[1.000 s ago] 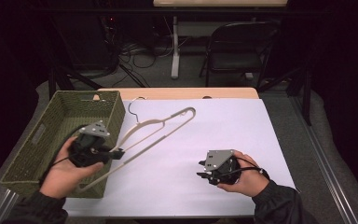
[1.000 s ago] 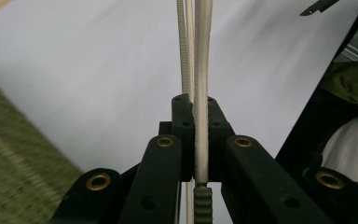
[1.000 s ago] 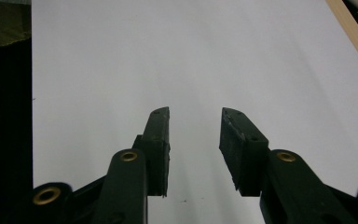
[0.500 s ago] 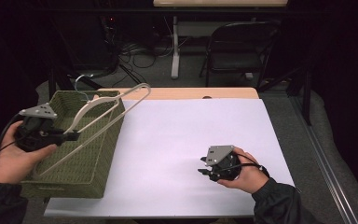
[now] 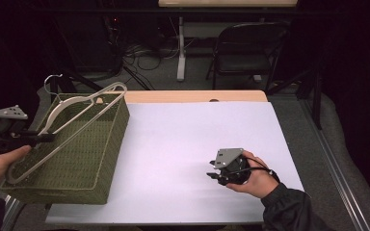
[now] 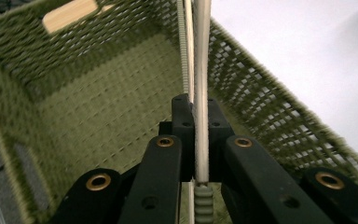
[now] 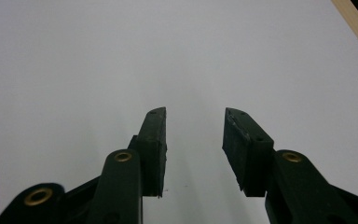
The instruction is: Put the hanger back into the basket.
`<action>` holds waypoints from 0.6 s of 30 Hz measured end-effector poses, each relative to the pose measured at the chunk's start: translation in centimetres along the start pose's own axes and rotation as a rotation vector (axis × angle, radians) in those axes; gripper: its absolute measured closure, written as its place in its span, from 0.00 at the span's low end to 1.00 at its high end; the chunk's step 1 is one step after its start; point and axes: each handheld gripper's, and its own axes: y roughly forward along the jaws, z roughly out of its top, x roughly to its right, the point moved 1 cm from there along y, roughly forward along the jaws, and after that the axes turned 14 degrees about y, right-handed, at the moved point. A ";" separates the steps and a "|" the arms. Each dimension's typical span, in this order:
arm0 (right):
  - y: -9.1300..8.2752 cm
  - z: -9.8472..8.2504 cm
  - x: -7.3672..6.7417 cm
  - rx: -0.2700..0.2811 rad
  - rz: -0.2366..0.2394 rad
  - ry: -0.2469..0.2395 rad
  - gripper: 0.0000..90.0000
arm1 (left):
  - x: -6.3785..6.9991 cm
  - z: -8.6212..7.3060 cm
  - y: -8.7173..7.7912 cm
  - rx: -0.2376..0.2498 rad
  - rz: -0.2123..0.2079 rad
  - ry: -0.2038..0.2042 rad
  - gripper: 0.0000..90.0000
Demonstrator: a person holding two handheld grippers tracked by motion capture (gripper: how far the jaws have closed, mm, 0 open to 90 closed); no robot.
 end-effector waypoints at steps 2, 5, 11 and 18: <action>0.0 0.0 0.0 -0.006 -0.008 -0.001 0.66 | -0.4 -0.7 0.1 -0.004 -0.002 -0.008 0.97; 0.1 -0.1 0.1 0.001 -0.002 0.003 0.66 | -1.0 -1.8 0.5 -0.017 -0.001 -0.025 0.97; 0.4 -0.4 0.2 -0.007 -0.002 0.008 0.66 | -1.5 -3.0 1.7 -0.009 -0.005 -0.044 0.97; 0.7 -0.7 0.2 -0.017 -0.004 0.017 0.66 | -1.7 -3.4 4.1 -0.041 -0.023 -0.028 0.97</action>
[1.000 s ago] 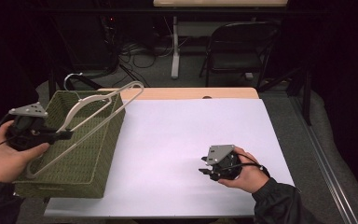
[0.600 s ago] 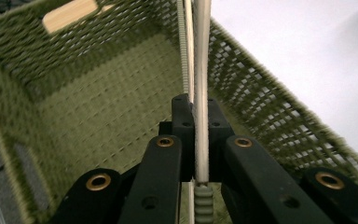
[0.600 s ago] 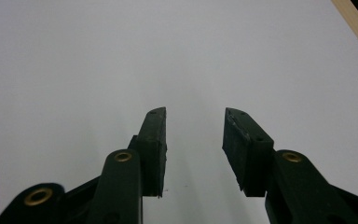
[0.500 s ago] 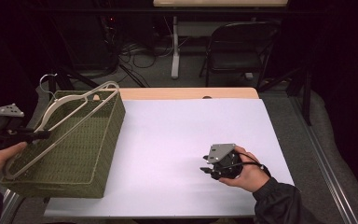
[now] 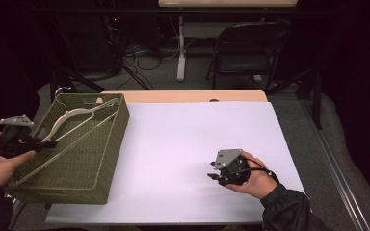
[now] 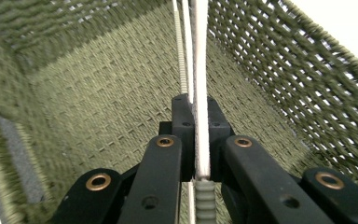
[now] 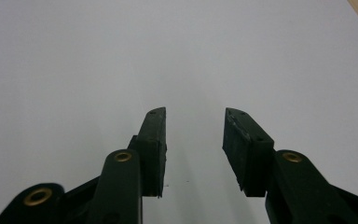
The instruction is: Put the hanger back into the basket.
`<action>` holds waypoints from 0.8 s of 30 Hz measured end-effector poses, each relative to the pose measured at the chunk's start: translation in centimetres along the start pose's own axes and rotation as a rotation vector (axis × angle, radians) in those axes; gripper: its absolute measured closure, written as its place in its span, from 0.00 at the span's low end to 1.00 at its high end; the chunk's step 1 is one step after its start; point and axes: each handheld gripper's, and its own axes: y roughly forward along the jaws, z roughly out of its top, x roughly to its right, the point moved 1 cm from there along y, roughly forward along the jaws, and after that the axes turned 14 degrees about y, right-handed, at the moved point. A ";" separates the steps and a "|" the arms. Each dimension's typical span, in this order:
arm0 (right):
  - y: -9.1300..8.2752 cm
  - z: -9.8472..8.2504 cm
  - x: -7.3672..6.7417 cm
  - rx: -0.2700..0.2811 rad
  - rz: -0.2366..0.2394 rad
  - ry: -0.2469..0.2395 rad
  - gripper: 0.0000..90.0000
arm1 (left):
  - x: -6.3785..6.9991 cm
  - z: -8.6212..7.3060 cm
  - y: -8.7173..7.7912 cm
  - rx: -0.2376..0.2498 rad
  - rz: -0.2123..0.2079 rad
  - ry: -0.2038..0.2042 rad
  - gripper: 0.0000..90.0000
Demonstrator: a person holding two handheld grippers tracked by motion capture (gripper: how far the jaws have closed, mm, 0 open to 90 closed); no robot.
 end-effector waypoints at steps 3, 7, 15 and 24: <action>0.1 -0.1 0.1 0.001 0.002 -0.002 0.66 | -0.6 -1.1 0.3 0.030 0.000 -0.040 0.97; 0.2 -0.2 0.0 -0.005 0.004 0.007 0.66 | -1.0 -2.0 1.0 -0.033 0.008 -0.034 0.97; 0.6 -0.3 -0.1 -0.012 0.003 -0.002 0.66 | -1.1 -3.1 3.5 -0.058 -0.010 -0.052 0.97; 0.3 -0.4 0.0 -0.003 -0.005 0.005 0.64 | -1.0 -2.7 2.6 -0.095 0.207 -0.081 0.66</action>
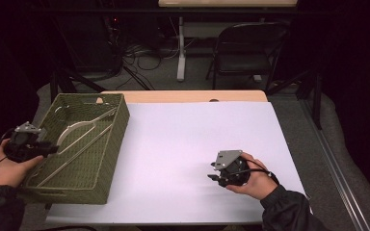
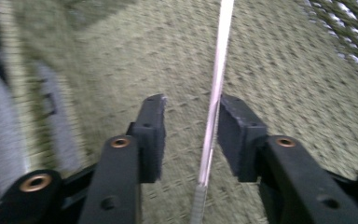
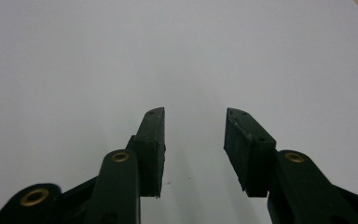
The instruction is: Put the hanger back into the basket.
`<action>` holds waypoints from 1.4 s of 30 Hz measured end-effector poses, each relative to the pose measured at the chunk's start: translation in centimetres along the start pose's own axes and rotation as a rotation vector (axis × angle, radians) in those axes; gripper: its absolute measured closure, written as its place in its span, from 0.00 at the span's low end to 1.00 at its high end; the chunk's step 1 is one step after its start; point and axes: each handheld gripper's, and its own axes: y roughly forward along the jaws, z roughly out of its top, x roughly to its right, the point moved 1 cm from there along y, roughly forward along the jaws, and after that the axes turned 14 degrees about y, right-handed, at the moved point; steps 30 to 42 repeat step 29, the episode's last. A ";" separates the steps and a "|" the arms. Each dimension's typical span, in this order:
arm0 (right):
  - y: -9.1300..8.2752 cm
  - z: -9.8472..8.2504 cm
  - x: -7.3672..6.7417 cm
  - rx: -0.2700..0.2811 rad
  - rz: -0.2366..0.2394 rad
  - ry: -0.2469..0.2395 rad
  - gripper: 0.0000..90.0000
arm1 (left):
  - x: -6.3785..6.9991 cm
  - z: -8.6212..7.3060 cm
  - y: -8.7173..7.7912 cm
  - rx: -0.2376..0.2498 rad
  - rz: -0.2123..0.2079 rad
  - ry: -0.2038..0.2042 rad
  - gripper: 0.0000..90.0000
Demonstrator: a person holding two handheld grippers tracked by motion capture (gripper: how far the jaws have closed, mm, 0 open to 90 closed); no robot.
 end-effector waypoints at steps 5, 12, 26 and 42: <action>-0.4 -0.1 -0.1 0.011 -0.001 0.003 0.64 | -0.2 -0.3 -1.2 -0.002 0.054 -0.055 0.64; -1.1 -0.3 -0.2 0.029 -0.016 0.011 0.60 | 0.5 -0.7 -2.7 0.046 0.030 -0.089 0.60; -5.0 -4.2 0.9 0.084 -0.101 0.212 0.52 | 11.0 0.9 -6.8 0.271 -0.066 0.013 0.48; -6.1 -5.7 1.1 0.124 -0.111 0.287 0.52 | 13.6 0.9 -6.9 0.291 -0.097 0.052 0.48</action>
